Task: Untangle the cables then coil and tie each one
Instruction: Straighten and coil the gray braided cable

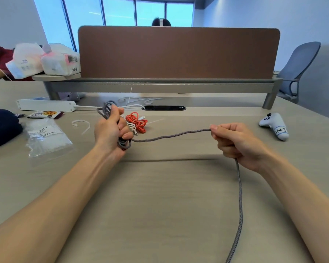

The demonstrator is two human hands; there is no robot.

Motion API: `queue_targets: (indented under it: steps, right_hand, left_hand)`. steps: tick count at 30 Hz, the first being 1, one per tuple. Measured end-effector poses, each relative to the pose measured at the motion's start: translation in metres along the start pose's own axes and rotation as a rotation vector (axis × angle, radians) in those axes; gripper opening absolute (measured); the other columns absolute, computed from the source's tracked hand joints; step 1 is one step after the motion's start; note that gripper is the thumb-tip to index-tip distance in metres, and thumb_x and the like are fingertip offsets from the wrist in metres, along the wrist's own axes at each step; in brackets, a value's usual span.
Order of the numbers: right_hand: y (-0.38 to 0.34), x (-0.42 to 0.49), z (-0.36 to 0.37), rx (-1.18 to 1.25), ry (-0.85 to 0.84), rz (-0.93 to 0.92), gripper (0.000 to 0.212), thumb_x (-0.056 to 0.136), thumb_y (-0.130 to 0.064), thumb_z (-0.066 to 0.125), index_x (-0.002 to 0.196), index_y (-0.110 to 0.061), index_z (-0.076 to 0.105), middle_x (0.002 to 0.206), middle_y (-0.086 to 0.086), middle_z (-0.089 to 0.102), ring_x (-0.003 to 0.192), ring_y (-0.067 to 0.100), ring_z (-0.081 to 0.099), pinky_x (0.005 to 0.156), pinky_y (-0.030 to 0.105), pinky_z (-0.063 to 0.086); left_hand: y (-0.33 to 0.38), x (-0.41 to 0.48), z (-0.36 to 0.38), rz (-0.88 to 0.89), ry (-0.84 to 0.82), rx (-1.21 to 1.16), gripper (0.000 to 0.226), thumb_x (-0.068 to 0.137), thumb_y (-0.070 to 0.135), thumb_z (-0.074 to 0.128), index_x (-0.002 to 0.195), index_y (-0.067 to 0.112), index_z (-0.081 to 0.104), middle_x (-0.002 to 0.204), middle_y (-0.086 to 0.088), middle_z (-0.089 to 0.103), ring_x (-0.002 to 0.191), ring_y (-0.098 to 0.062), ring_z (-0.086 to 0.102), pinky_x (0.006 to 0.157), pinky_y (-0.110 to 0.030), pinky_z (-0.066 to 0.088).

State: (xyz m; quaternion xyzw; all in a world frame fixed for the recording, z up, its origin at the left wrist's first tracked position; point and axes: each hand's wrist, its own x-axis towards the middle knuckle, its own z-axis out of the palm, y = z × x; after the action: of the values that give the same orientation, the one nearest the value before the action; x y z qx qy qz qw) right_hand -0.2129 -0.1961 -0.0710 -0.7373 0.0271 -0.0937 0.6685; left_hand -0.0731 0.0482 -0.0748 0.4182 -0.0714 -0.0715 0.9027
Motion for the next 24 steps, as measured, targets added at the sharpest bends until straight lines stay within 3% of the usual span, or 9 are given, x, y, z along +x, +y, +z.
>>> queue_targets:
  steps: [5, 9, 12, 19, 21, 24]
  right_hand:
    - [0.001, 0.003, 0.004, 0.247, 0.001, -0.084, 0.022, 0.091, -0.029, 0.048, 0.077, -0.012, 0.052, 0.050, -0.008, 0.020, 0.037, 0.003, 0.017, 0.036, 0.016, 0.012]
    - [0.000, 0.001, 0.011, 0.367, -0.027, -0.063, 0.021, 0.092, -0.029, 0.047, 0.091, -0.012, 0.059, 0.052, -0.008, 0.020, 0.037, 0.004, 0.017, 0.036, 0.017, 0.016]
    - [-0.002, 0.000, 0.015, 0.407, -0.063, -0.018, 0.023, 0.095, -0.027, 0.044, 0.099, -0.013, 0.062, 0.054, -0.008, 0.019, 0.038, 0.002, 0.014, 0.035, 0.015, 0.010]
    - [0.000, -0.001, 0.021, 0.402, -0.128, 0.016, 0.030, 0.098, -0.025, 0.040, 0.114, -0.015, 0.062, 0.058, -0.007, 0.019, 0.041, 0.003, 0.012, 0.037, 0.014, 0.008]
    - [0.000, -0.002, 0.023, 0.394, -0.153, 0.023, 0.031, 0.098, -0.026, 0.040, 0.117, -0.015, 0.062, 0.058, -0.007, 0.021, 0.042, 0.003, 0.012, 0.037, 0.014, 0.008]
    - [0.000, -0.002, 0.026, 0.389, -0.184, 0.030, 0.031, 0.098, -0.026, 0.040, 0.118, -0.016, 0.062, 0.057, -0.008, 0.024, 0.041, 0.002, 0.014, 0.036, 0.014, 0.009]
  left_hand:
    - [-0.012, -0.012, 0.009, -0.038, -0.090, 0.166, 0.042, 0.098, 0.044, 0.044, 0.065, 0.018, 0.037, 0.050, 0.005, 0.033, 0.033, -0.004, 0.021, 0.032, -0.014, 0.017]
    - [-0.020, -0.022, 0.012, -0.051, -0.243, 0.303, 0.032, 0.085, 0.041, 0.059, 0.077, 0.017, 0.040, 0.062, 0.002, 0.040, 0.035, -0.002, 0.020, 0.034, -0.012, 0.015]
    - [-0.023, -0.028, 0.012, -0.067, -0.318, 0.385, 0.030, 0.078, 0.034, 0.066, 0.083, 0.021, 0.039, 0.074, 0.000, 0.053, 0.037, -0.004, 0.018, 0.036, -0.011, 0.017]
    - [-0.031, -0.041, 0.017, -0.206, -0.528, 0.526, 0.052, 0.071, 0.014, 0.075, 0.091, 0.019, 0.028, 0.103, -0.013, 0.072, 0.040, -0.008, 0.015, 0.035, -0.012, 0.022]
    - [-0.036, -0.044, 0.016, -0.216, -0.614, 0.605, 0.057, 0.073, 0.012, 0.080, 0.093, 0.017, 0.027, 0.096, -0.016, 0.073, 0.044, -0.013, 0.014, 0.036, -0.015, 0.023]
    - [-0.041, -0.046, 0.017, -0.225, -0.678, 0.657, 0.055, 0.071, 0.019, 0.083, 0.089, 0.018, 0.031, 0.069, -0.012, 0.068, 0.034, -0.009, 0.021, 0.038, -0.016, 0.021]
